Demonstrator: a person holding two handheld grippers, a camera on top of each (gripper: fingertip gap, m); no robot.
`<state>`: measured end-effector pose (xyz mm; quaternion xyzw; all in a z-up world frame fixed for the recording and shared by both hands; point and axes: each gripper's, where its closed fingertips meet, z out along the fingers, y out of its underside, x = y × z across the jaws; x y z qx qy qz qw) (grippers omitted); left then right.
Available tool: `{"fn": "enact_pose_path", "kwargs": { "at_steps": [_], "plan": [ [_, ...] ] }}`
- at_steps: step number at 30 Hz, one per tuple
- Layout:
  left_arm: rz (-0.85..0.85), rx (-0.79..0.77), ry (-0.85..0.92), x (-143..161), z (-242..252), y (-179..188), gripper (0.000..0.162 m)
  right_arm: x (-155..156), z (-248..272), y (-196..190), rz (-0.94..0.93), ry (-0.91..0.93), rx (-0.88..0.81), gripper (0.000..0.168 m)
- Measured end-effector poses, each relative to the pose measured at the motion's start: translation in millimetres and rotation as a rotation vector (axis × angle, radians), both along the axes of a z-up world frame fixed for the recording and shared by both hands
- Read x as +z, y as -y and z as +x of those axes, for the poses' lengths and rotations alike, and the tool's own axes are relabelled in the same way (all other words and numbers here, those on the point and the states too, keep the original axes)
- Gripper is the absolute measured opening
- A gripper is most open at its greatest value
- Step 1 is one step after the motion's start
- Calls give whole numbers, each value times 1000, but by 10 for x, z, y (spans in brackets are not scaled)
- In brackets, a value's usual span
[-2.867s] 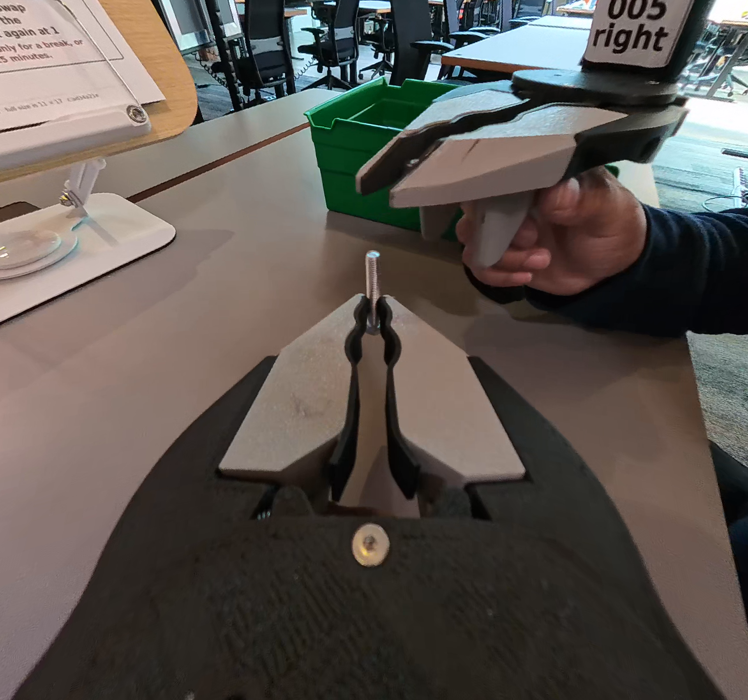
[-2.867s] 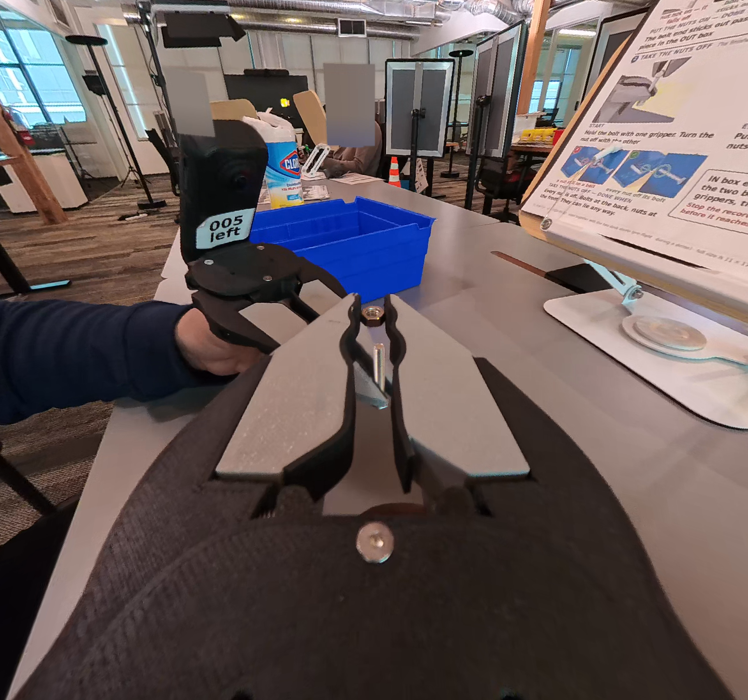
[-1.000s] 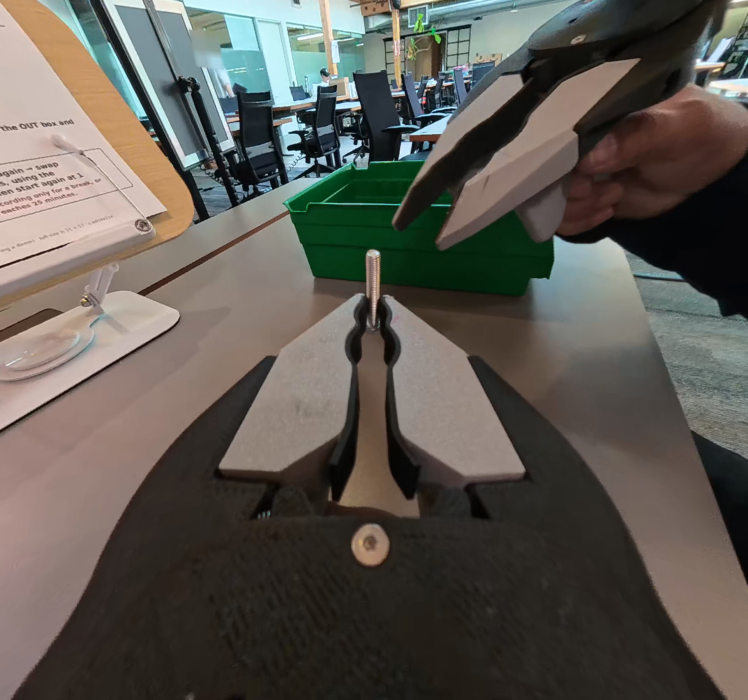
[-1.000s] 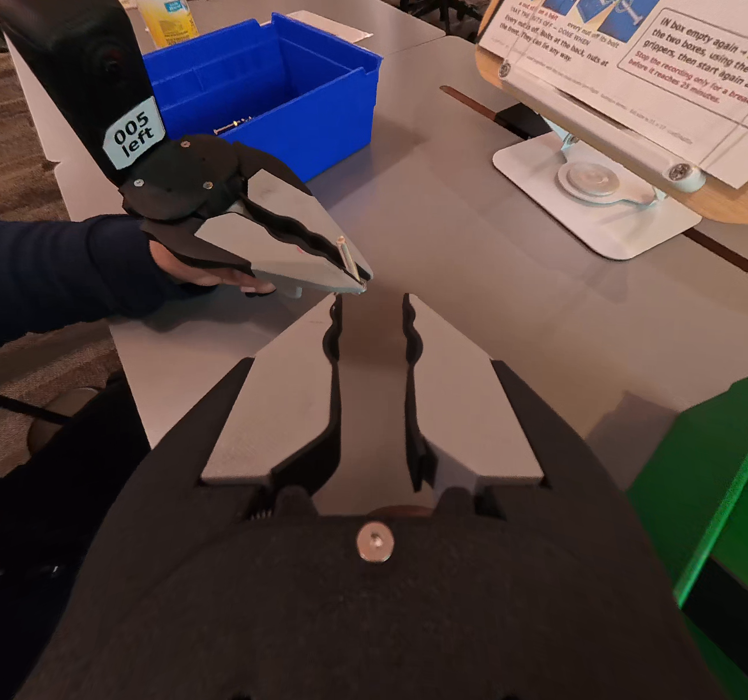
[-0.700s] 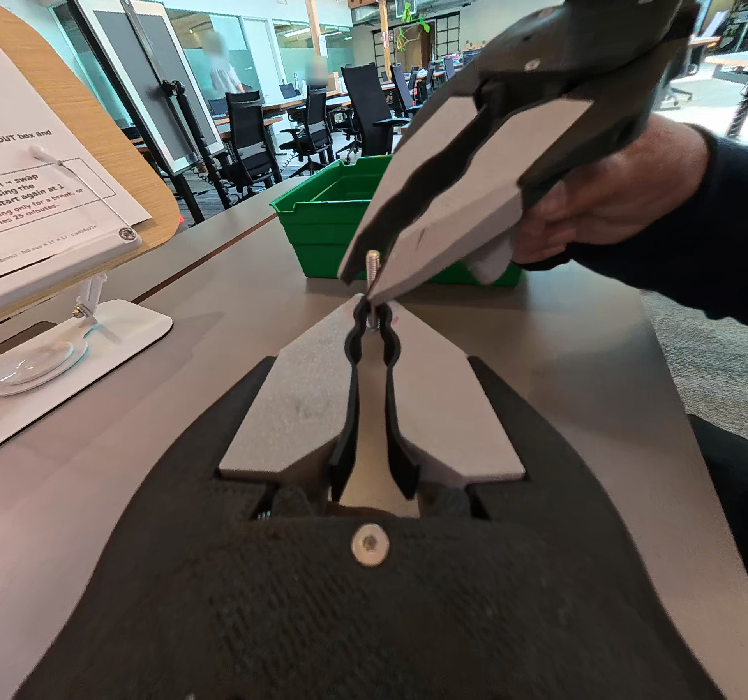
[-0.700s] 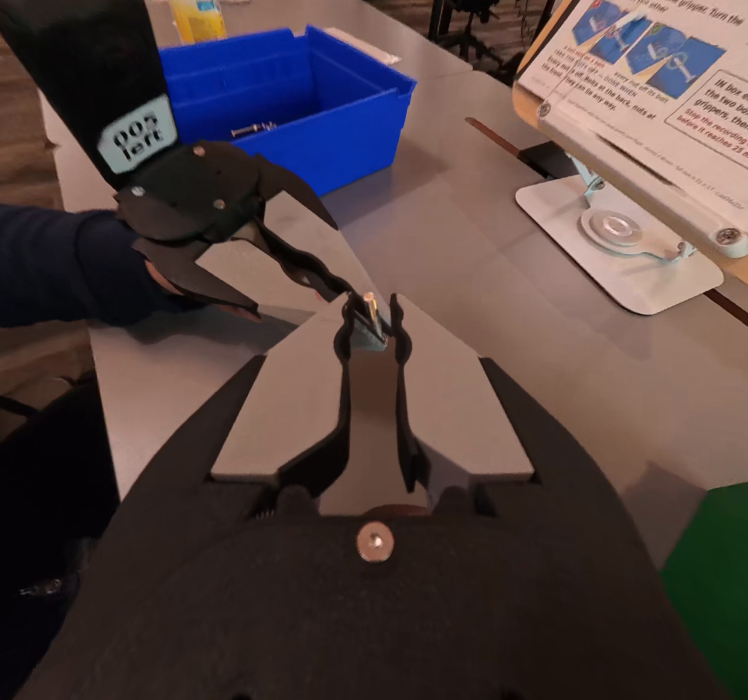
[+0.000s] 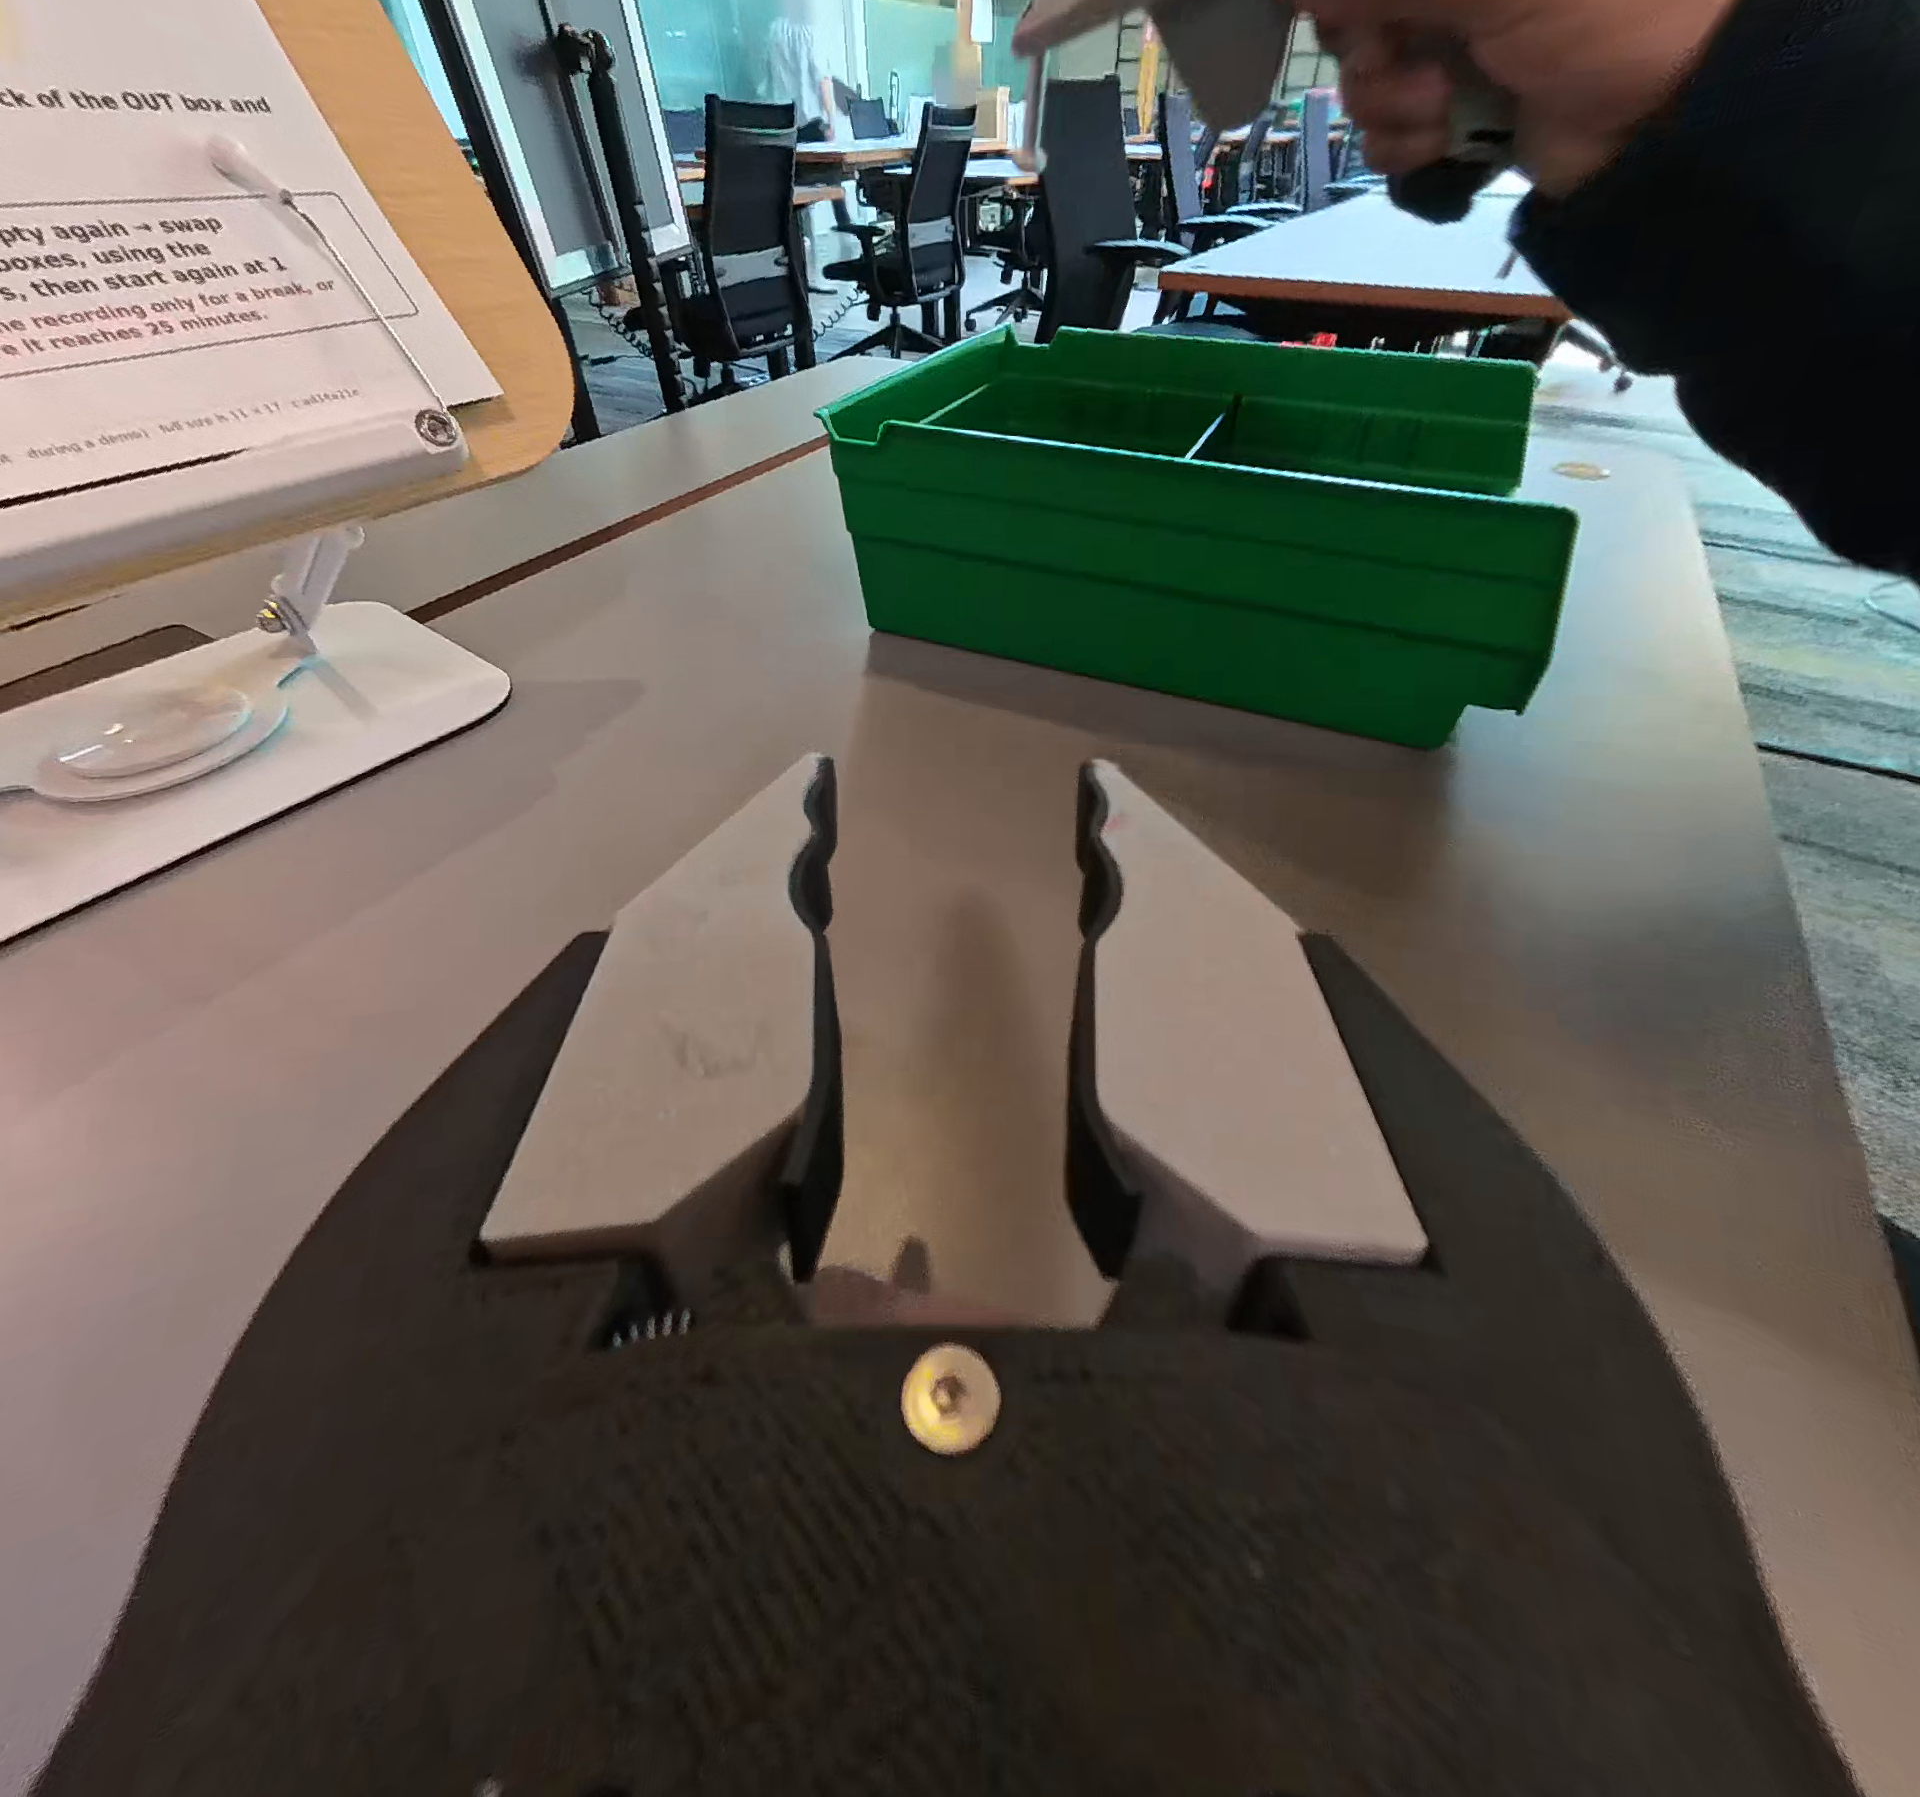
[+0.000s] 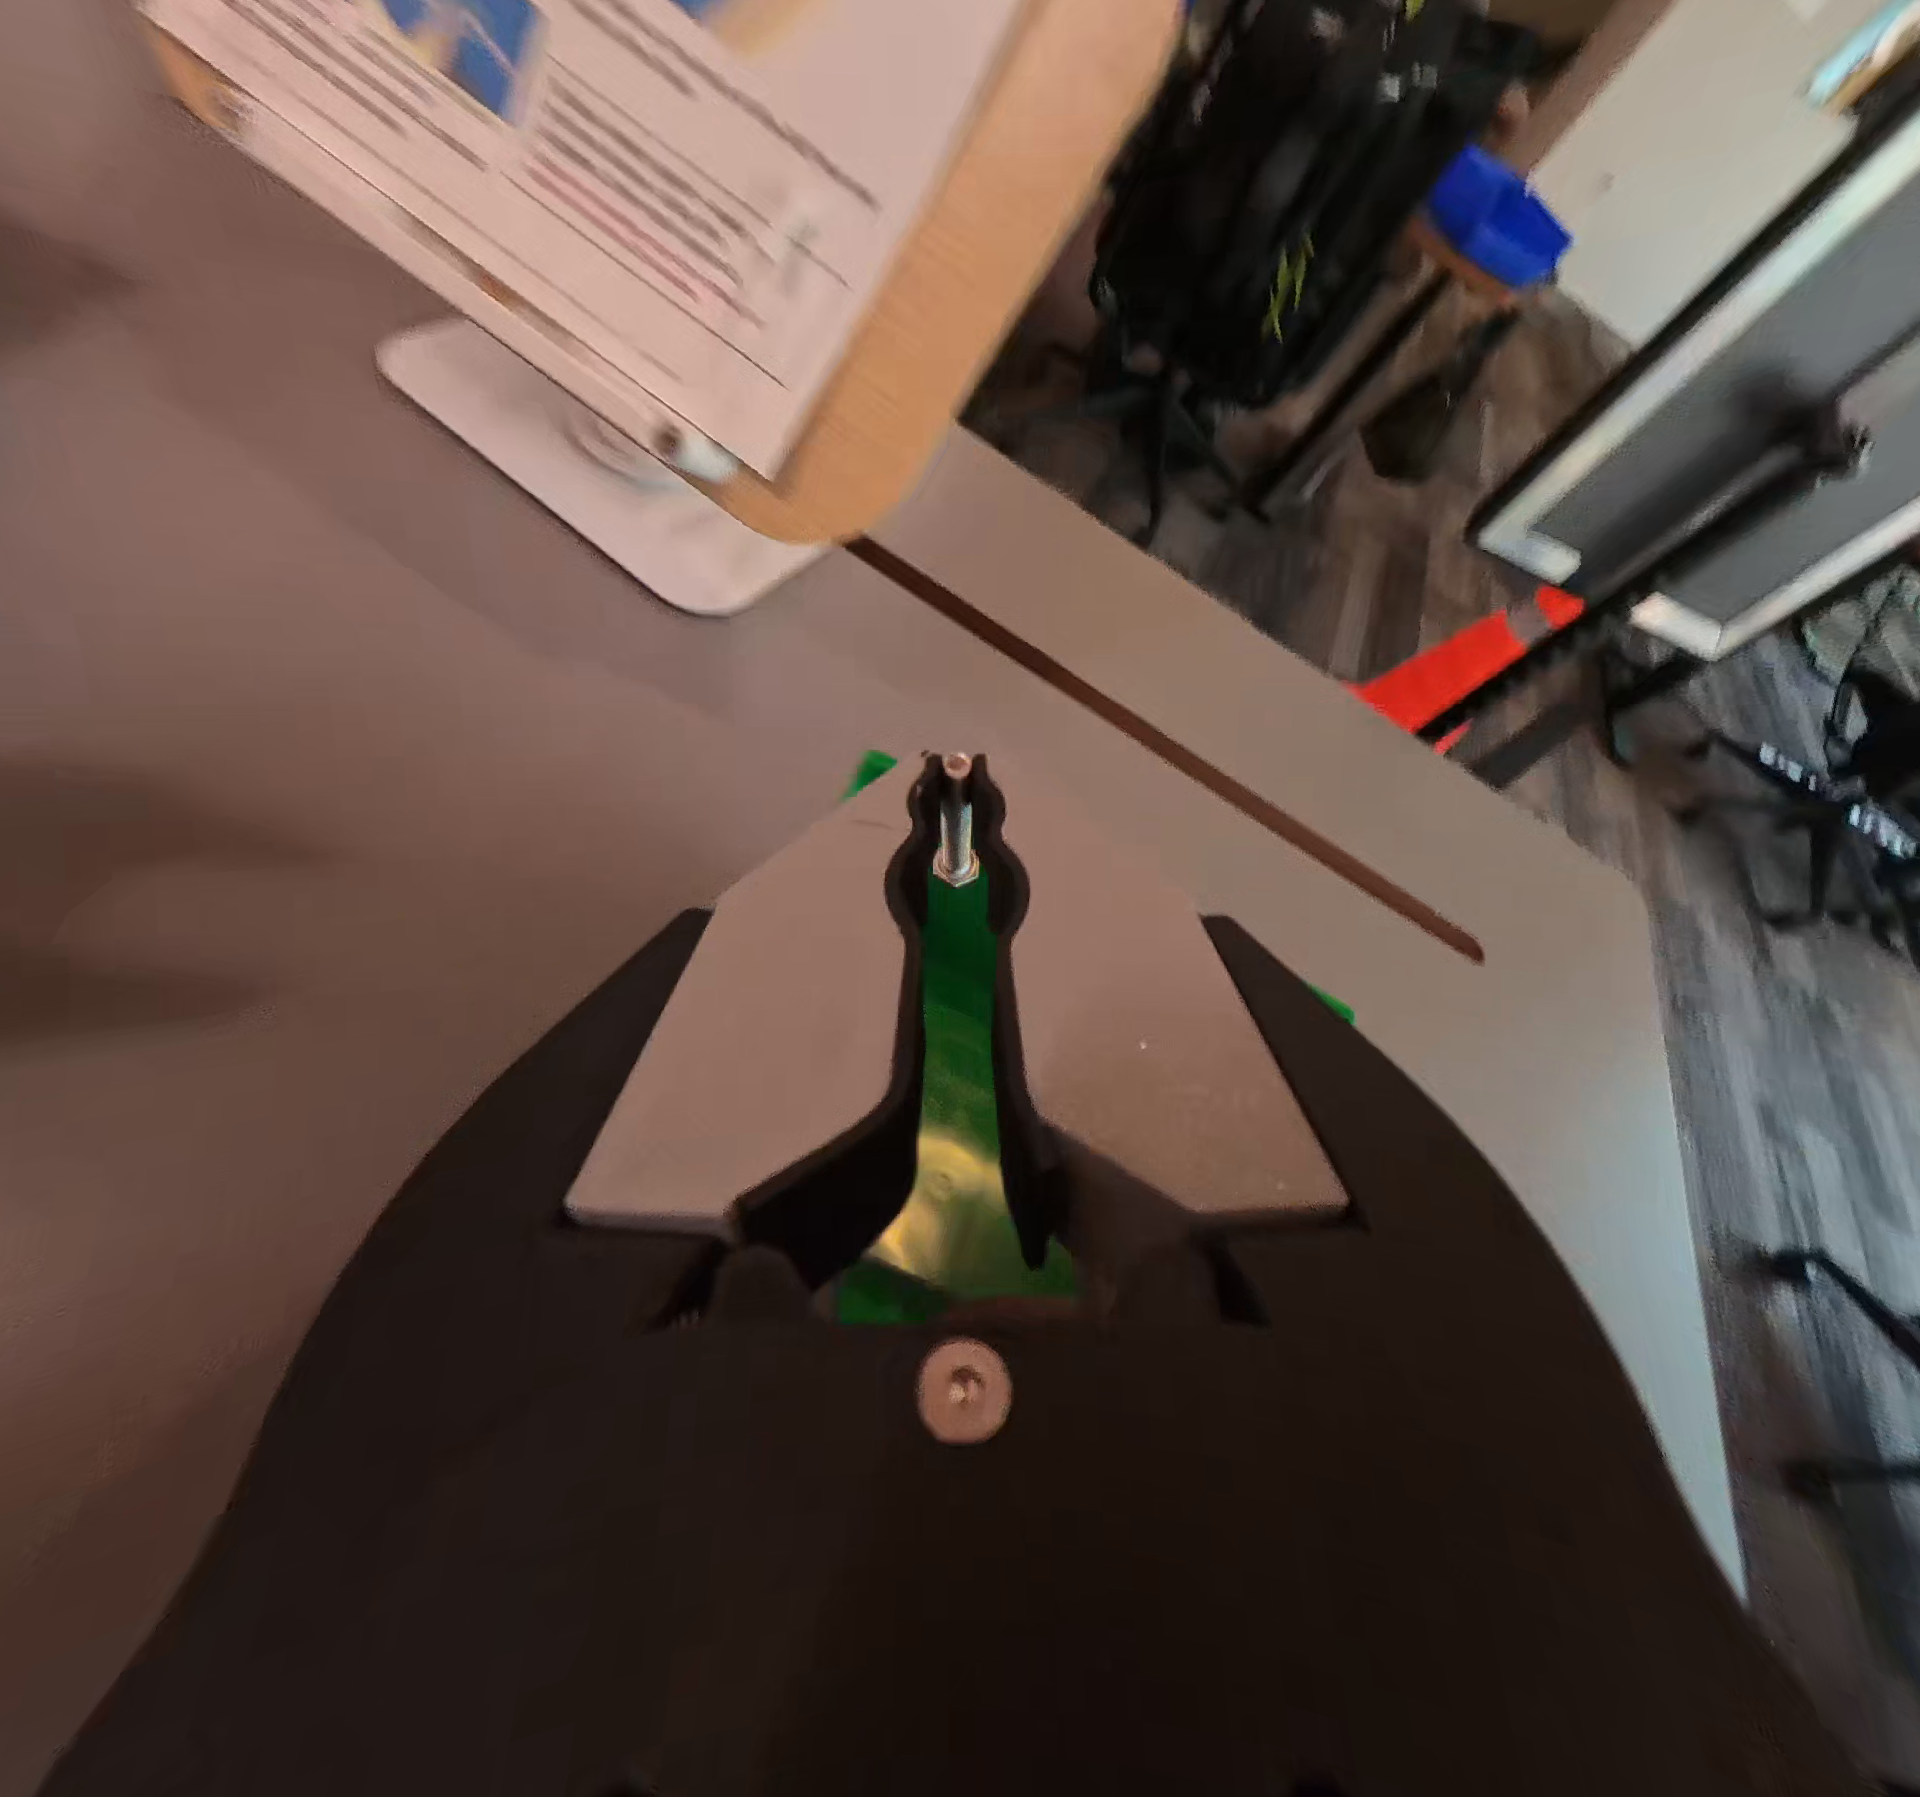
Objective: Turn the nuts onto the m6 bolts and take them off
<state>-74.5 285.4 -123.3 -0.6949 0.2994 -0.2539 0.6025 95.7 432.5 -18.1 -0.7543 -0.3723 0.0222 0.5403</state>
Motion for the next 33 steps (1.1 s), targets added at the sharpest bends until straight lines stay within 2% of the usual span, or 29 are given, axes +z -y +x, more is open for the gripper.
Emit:
{"fn": "enact_pose_path", "kwargs": {
  "at_steps": [3,8,12,13,14,16,20,24,26,28,30,33],
  "plan": [
    [5,11,-14,-19,-17,-21,41,-351,376,-351,-97,23,-95,2],
    [-22,23,-4,-65,-50,-66,38,-866,589,-539,-221,65,-143,2],
    [-24,24,-18,-93,-46,-74,38,-988,622,-579,-265,64,-153,3],
    [-23,23,-19,-92,-44,-74,38,-1014,640,-582,-287,66,-164,8],
    [-24,24,-20,-92,-44,-74,38,-991,658,-594,-285,64,-180,17],
    [-25,24,-19,-90,-48,-75,38,-765,602,-565,-213,16,-174,20],
    [-29,23,-14,-85,-48,-77,38,-102,104,-110,-73,-159,-4,25],
    [-36,22,-35,-130,-36,-88,38,196,-702,729,-113,-273,296,41],
    [-35,19,-46,-141,-33,-88,38,182,-1139,1156,-146,-331,458,41],
    [-27,20,-55,-131,-44,-88,38,5,-1483,1407,-179,-343,541,40],
    [-28,-11,-53,-115,-25,-48,38,-190,-1719,1432,-161,-356,539,40],
    [-66,-103,-71,-182,64,65,40,-481,-1947,1272,-98,-337,493,39]
  ]
}}
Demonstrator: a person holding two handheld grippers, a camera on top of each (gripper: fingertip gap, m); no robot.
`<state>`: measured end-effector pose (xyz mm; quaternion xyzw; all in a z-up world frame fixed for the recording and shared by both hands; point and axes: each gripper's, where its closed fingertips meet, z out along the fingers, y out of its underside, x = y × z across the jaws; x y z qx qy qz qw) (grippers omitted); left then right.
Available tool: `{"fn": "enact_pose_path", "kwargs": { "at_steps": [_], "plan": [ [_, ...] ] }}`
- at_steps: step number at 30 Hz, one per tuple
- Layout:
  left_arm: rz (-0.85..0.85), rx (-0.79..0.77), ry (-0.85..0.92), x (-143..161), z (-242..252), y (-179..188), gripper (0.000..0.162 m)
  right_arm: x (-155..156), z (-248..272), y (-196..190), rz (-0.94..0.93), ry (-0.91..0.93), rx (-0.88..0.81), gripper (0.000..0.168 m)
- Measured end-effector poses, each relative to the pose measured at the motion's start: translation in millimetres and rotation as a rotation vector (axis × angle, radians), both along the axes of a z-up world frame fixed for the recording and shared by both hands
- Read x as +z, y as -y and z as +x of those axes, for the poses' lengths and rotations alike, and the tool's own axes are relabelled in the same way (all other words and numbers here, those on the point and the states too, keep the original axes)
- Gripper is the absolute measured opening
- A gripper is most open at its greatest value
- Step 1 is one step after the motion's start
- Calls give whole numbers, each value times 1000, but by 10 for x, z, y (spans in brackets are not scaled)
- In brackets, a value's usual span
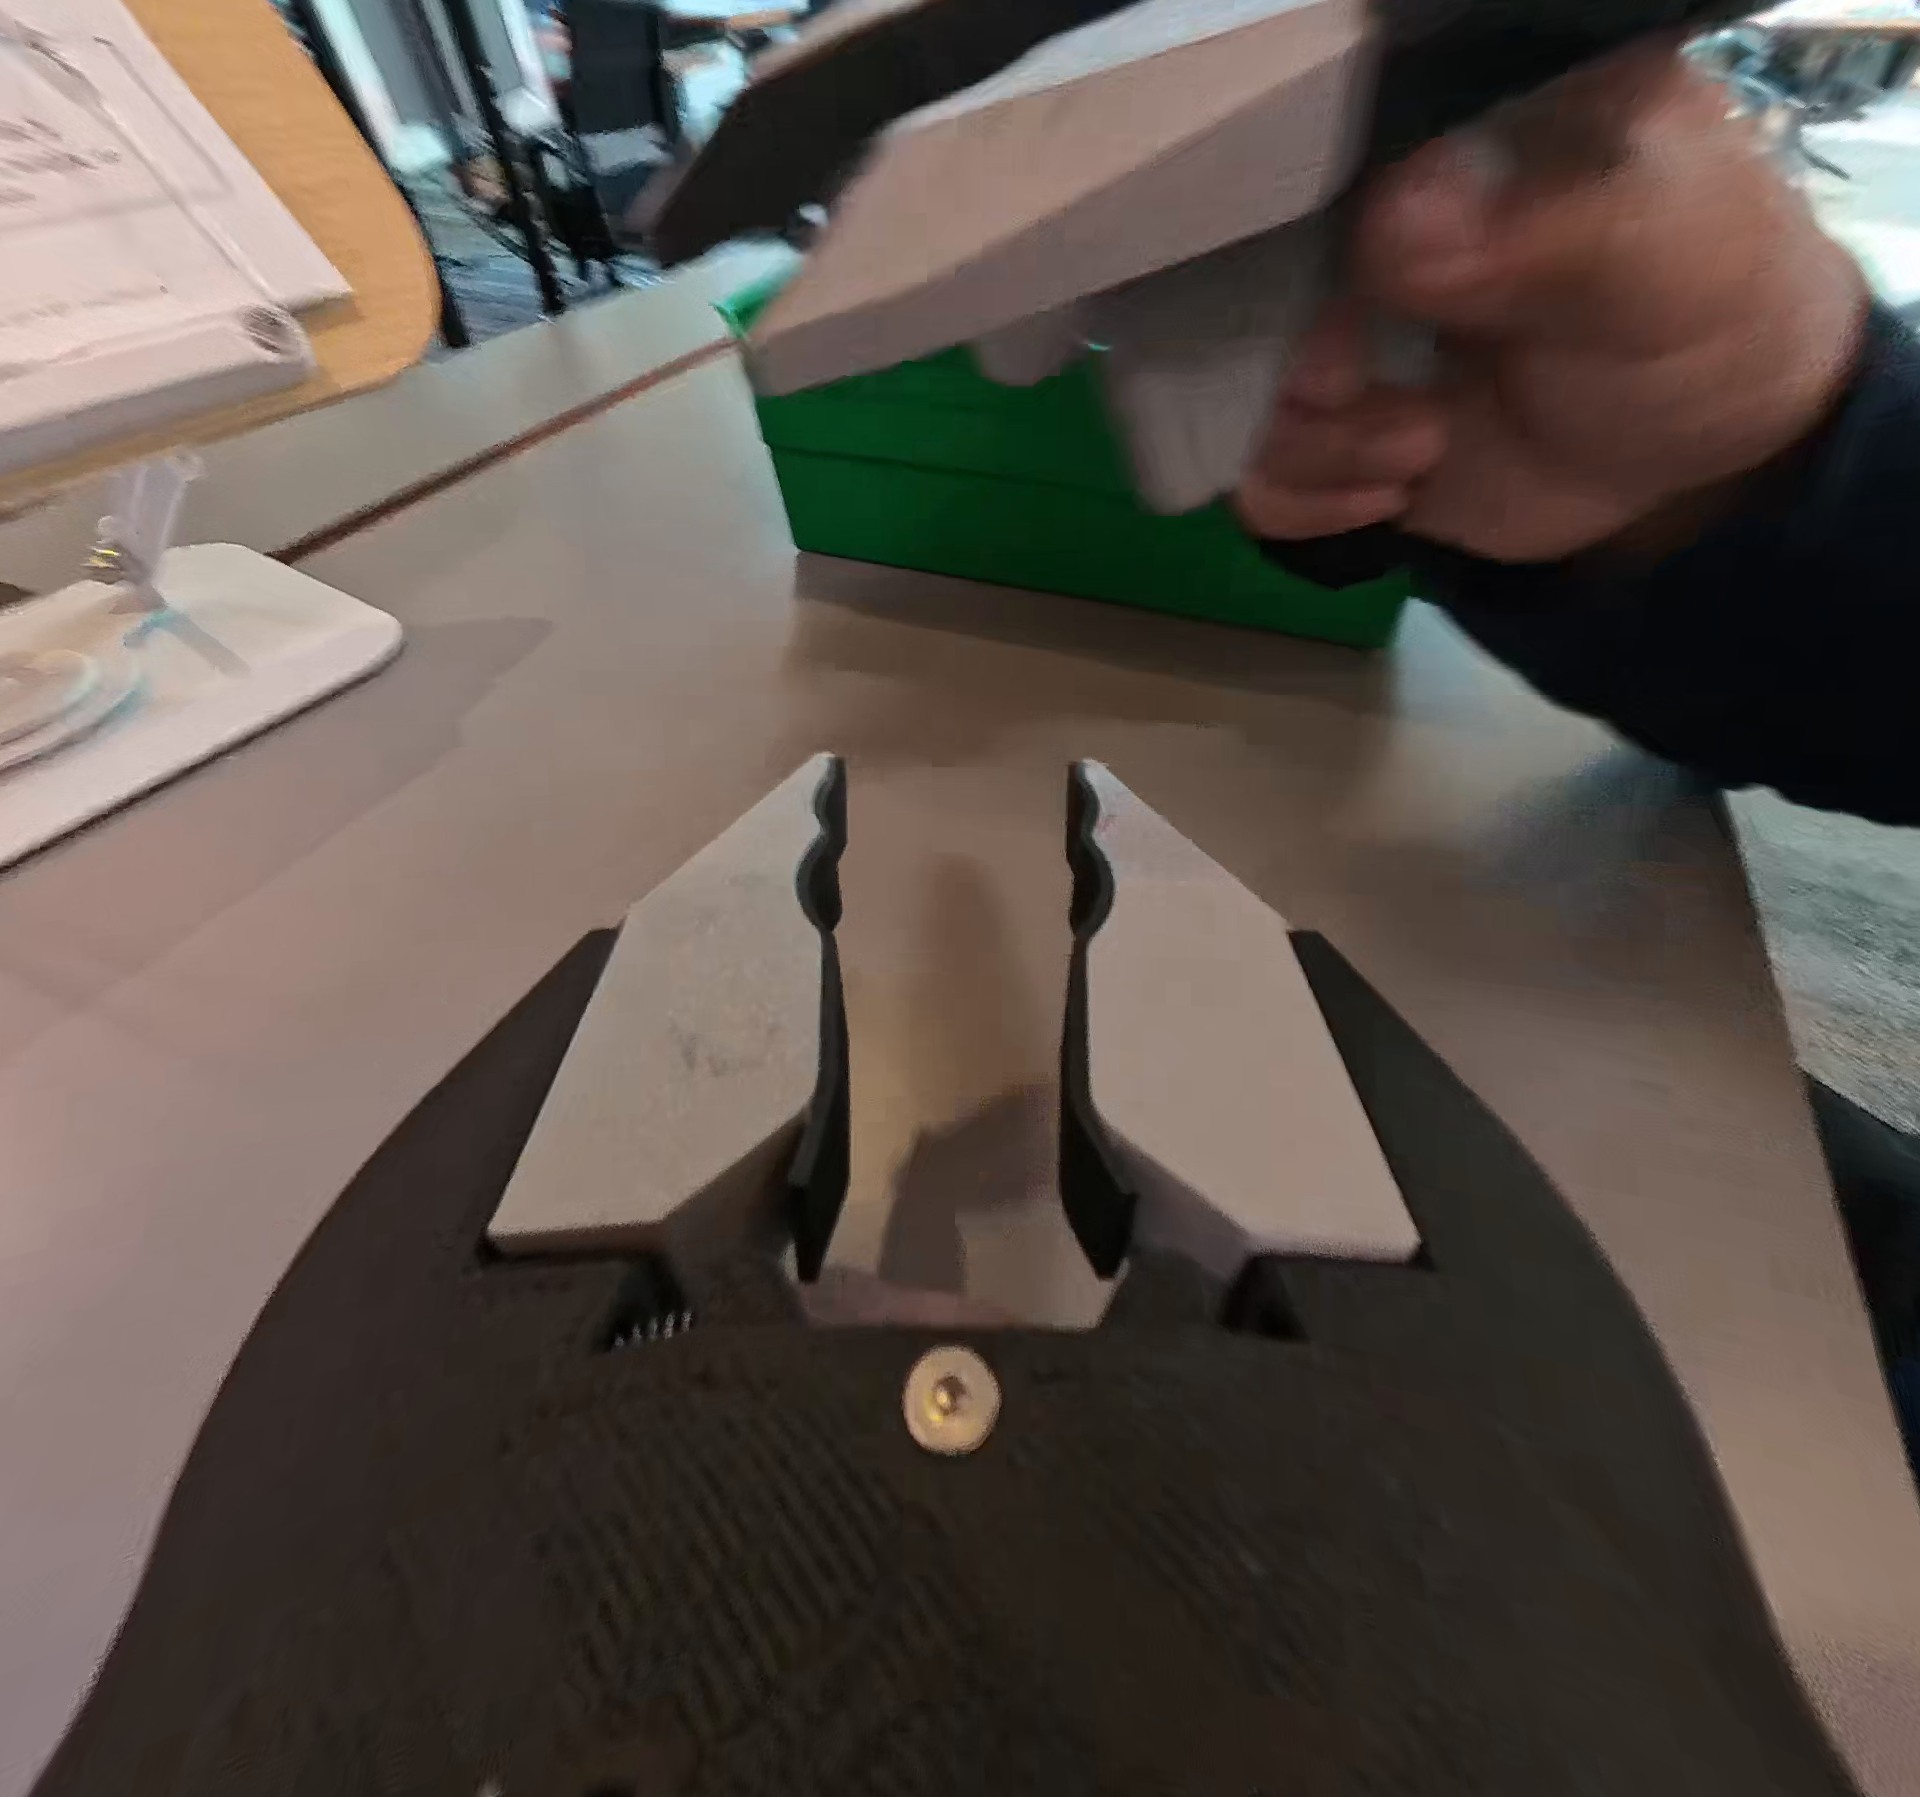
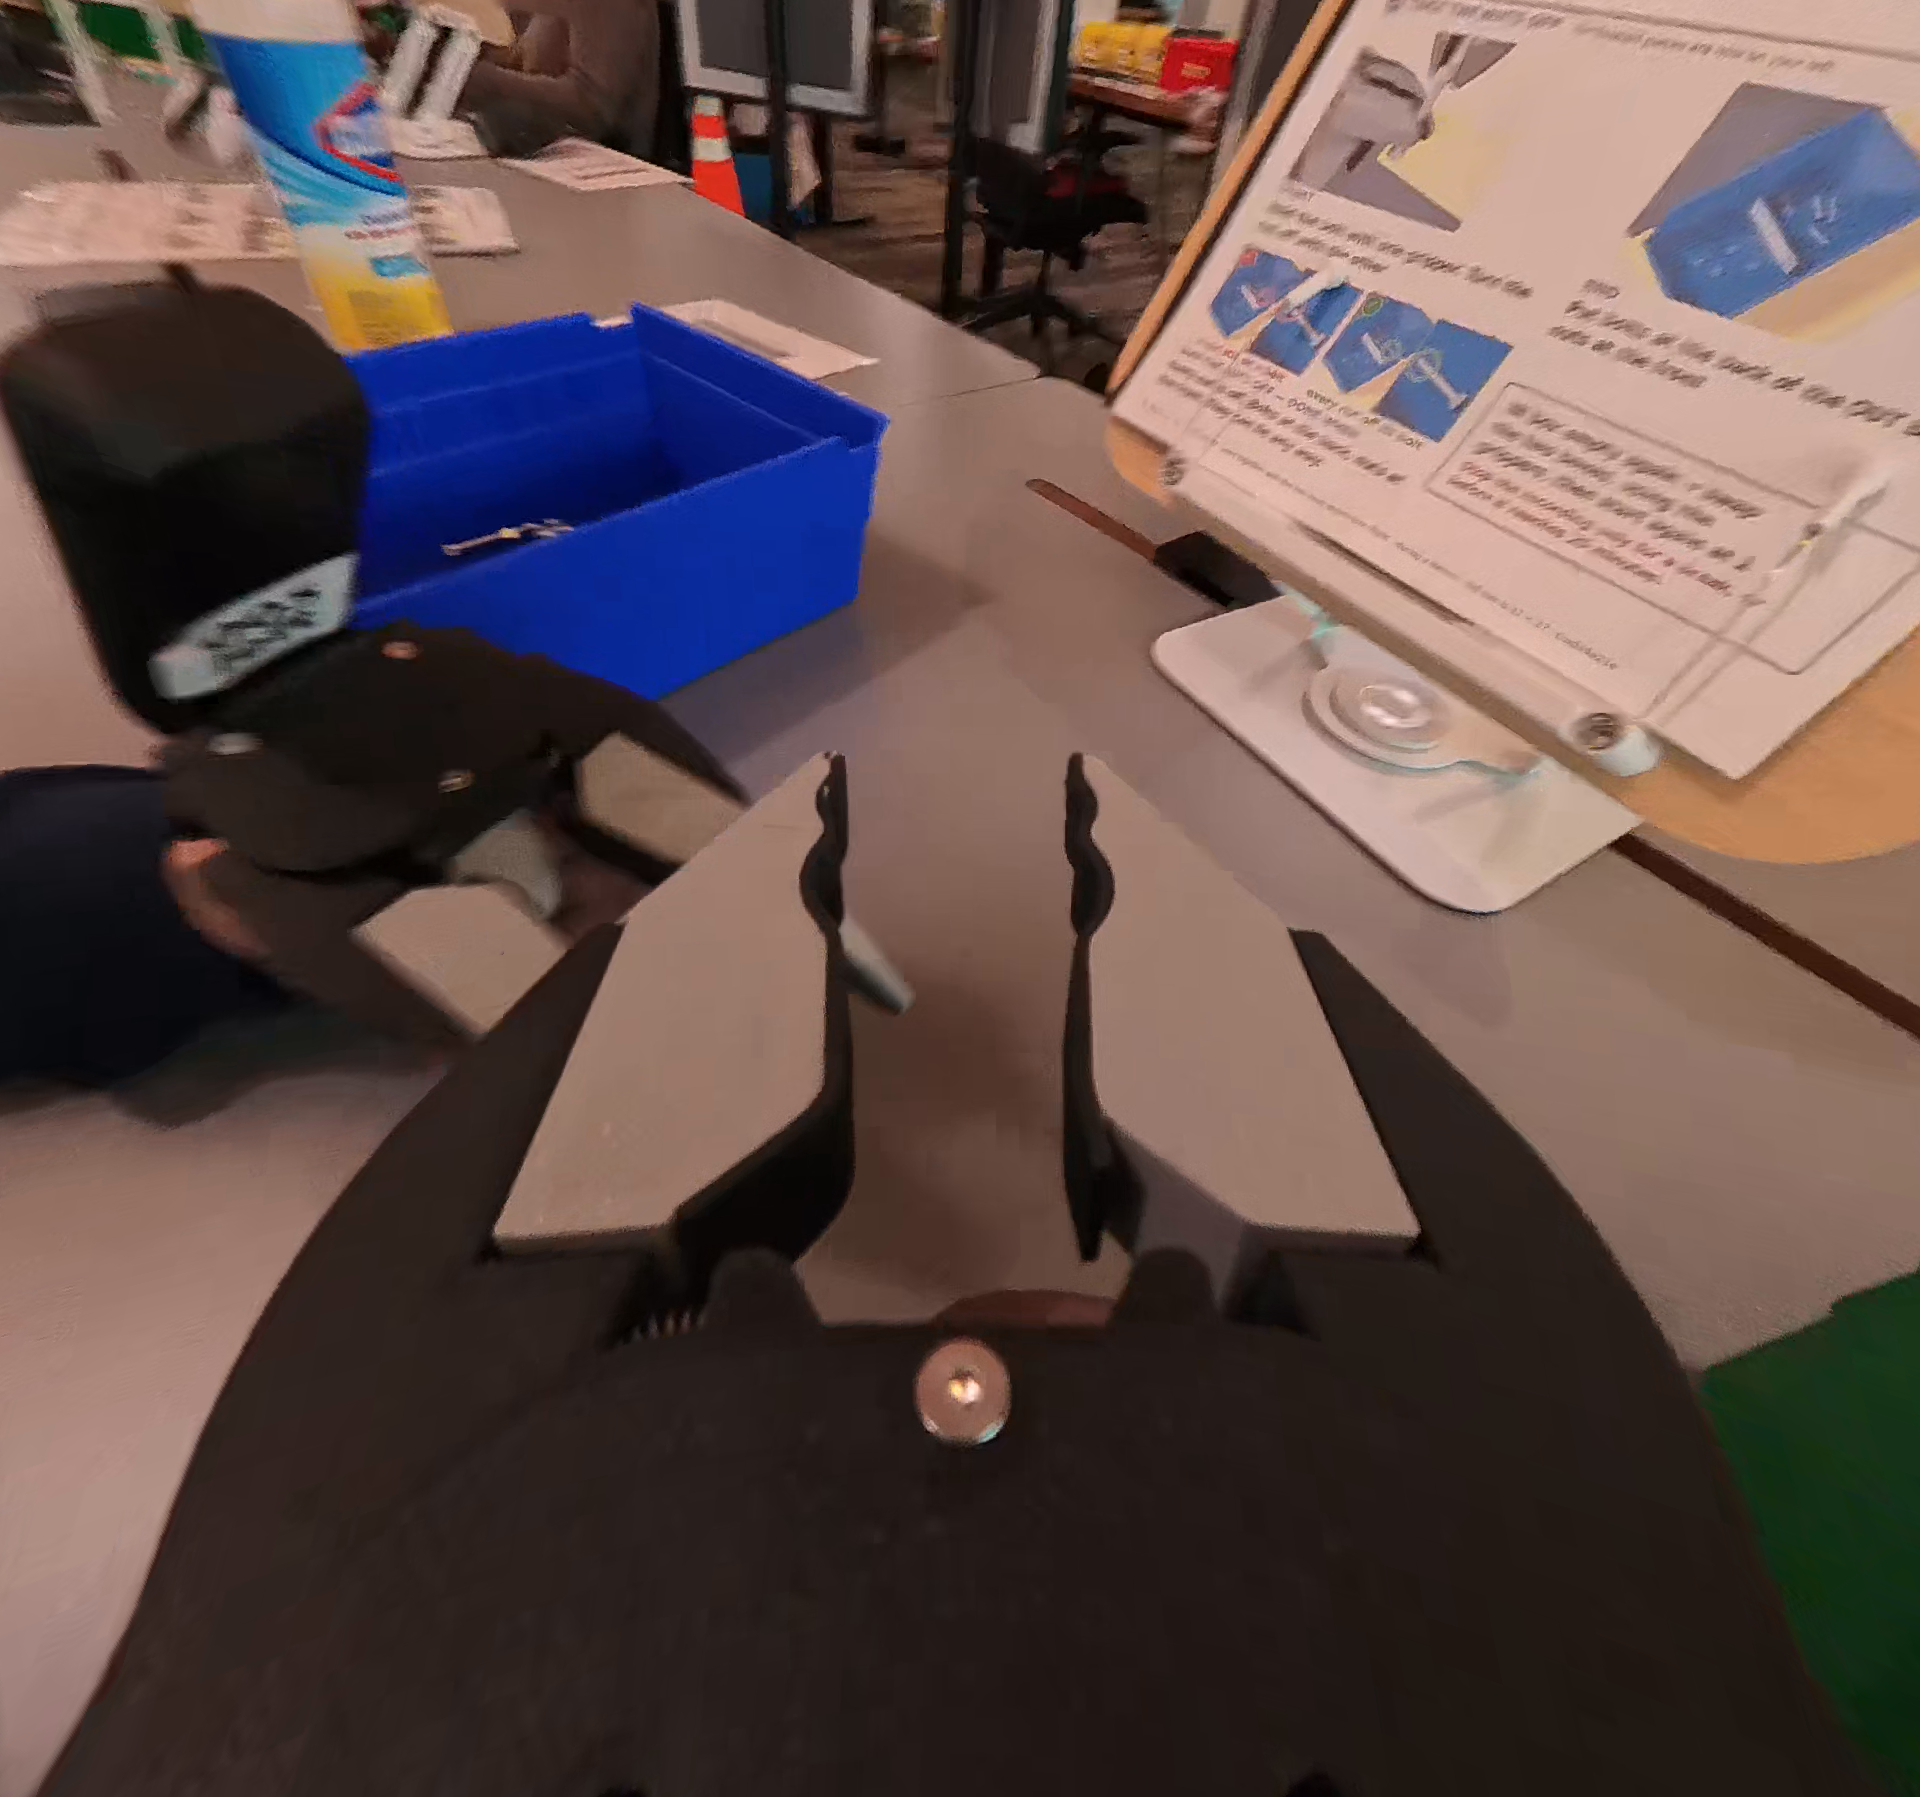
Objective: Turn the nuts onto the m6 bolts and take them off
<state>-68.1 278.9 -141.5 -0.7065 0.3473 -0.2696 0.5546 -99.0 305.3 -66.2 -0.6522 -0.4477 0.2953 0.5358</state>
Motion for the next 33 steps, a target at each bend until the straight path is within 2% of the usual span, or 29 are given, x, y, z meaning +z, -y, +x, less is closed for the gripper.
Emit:
{"fn": "enact_pose_path", "kwargs": {
  "at_steps": [2,5,7,10,11,13,15,17,20,22,24,27,33],
  "plan": [
    [-62,-55,-43,-149,52,108,41,-66,-24,-159,81,-56,-77,35],
    [-88,-51,-50,-148,29,361,43,-244,-5,-212,34,-95,-77,38],
    [-105,-74,3,89,15,660,43,-430,9,-219,3,-54,-65,39],
    [-113,-110,92,680,-152,1100,43,-559,0,-207,-25,-29,-53,39],
    [-67,-49,70,864,-338,1105,41,-544,-9,-197,-27,-39,-50,39],
    [14,168,-21,1156,-915,916,36,-511,-26,-165,-30,-52,-39,39],
    [-15,379,-127,1244,-1615,653,35,-490,-38,-134,-28,-59,-29,39],
    [-151,542,-295,1015,-2320,406,36,-485,-49,-110,-27,-60,-21,39],
    [-406,731,-535,431,-3239,144,37,-488,-76,-76,-32,-63,-5,39],
    [-568,767,-612,49,-3540,73,37,-493,-87,-65,-27,-62,3,39],
    [-653,791,-742,-235,-3770,42,32,-507,-100,-52,-22,-57,11,39],
    [-727,848,-964,-464,-4122,47,30,-549,-127,-35,-16,-42,19,39],
    [-852,806,-1092,-579,-4282,117,30,-557,-138,-26,-17,-35,26,39]
  ]
}}
